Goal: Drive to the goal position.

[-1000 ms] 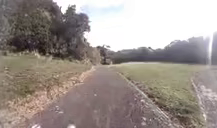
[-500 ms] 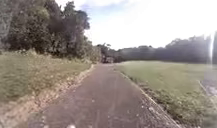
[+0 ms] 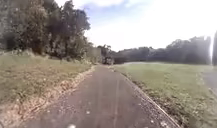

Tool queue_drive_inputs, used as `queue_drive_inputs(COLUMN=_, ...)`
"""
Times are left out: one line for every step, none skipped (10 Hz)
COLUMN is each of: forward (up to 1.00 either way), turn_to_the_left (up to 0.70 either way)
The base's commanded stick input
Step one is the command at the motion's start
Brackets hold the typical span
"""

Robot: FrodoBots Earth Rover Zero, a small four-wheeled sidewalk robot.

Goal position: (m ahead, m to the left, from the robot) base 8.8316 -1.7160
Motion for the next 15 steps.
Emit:
queue_drive_inputs(forward=0.70, turn_to_the_left=0.00)
queue_drive_inputs(forward=0.70, turn_to_the_left=0.00)
queue_drive_inputs(forward=0.70, turn_to_the_left=0.00)
queue_drive_inputs(forward=0.70, turn_to_the_left=0.00)
queue_drive_inputs(forward=0.70, turn_to_the_left=0.00)
queue_drive_inputs(forward=0.70, turn_to_the_left=0.00)
queue_drive_inputs(forward=0.70, turn_to_the_left=0.00)
queue_drive_inputs(forward=0.70, turn_to_the_left=0.00)
queue_drive_inputs(forward=0.70, turn_to_the_left=0.00)
queue_drive_inputs(forward=0.70, turn_to_the_left=0.00)
queue_drive_inputs(forward=0.70, turn_to_the_left=0.00)
queue_drive_inputs(forward=0.70, turn_to_the_left=0.00)
queue_drive_inputs(forward=0.70, turn_to_the_left=0.00)
queue_drive_inputs(forward=0.70, turn_to_the_left=0.00)
queue_drive_inputs(forward=0.70, turn_to_the_left=0.00)
